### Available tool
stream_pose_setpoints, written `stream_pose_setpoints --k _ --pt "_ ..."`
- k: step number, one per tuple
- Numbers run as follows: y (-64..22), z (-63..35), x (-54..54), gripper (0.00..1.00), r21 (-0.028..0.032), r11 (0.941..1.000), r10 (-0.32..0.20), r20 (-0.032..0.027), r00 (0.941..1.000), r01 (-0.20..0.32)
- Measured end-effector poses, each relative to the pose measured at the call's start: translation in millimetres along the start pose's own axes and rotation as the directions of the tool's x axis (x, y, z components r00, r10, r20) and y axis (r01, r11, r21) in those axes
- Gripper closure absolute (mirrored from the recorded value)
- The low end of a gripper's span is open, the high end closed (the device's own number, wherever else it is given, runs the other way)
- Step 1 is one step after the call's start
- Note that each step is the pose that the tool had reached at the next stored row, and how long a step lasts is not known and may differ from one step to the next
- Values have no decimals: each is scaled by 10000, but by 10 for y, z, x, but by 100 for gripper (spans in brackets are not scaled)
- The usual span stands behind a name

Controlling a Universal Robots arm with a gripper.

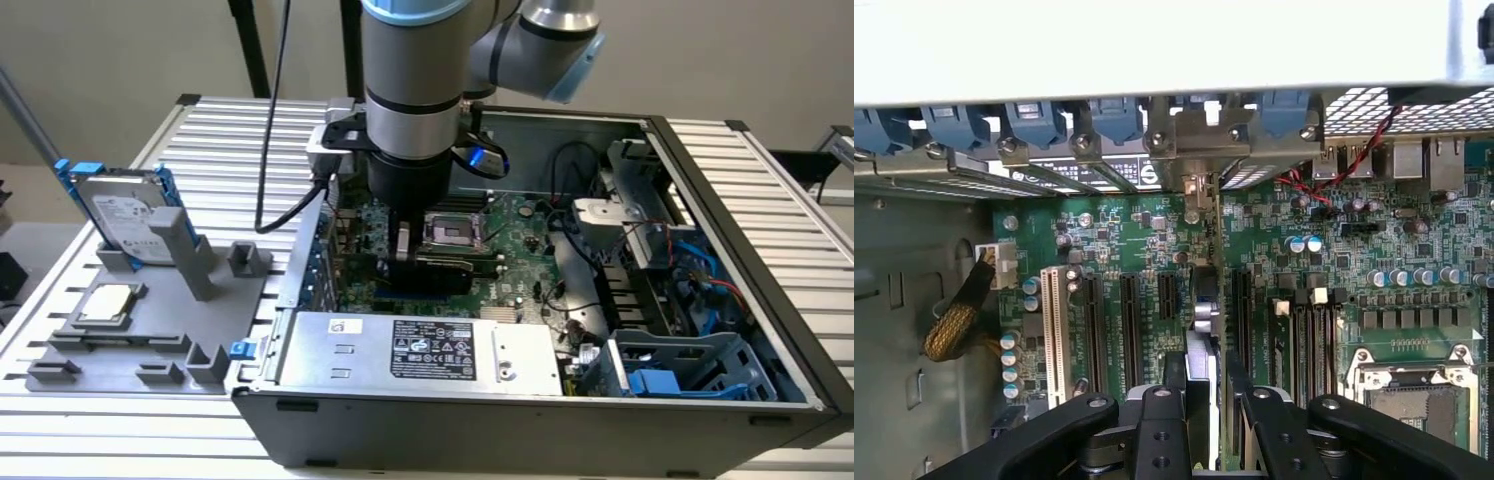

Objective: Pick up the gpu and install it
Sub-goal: 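Insert the gpu into the slot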

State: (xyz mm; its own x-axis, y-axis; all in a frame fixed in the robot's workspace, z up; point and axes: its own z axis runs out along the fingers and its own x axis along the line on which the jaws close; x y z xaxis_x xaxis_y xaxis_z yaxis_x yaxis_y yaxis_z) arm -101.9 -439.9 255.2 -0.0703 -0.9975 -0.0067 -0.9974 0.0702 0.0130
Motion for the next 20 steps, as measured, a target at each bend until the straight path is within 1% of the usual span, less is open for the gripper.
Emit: stream_pose_setpoints --k 7,16,20 --pt "12 3 5 74 -1 10000 1 -1 10000 -1" --pt "10 17 29 74 0 10000 2 -31 10000 -2" --pt "10 19 24 74 1 10000 2 -34 10000 -2"
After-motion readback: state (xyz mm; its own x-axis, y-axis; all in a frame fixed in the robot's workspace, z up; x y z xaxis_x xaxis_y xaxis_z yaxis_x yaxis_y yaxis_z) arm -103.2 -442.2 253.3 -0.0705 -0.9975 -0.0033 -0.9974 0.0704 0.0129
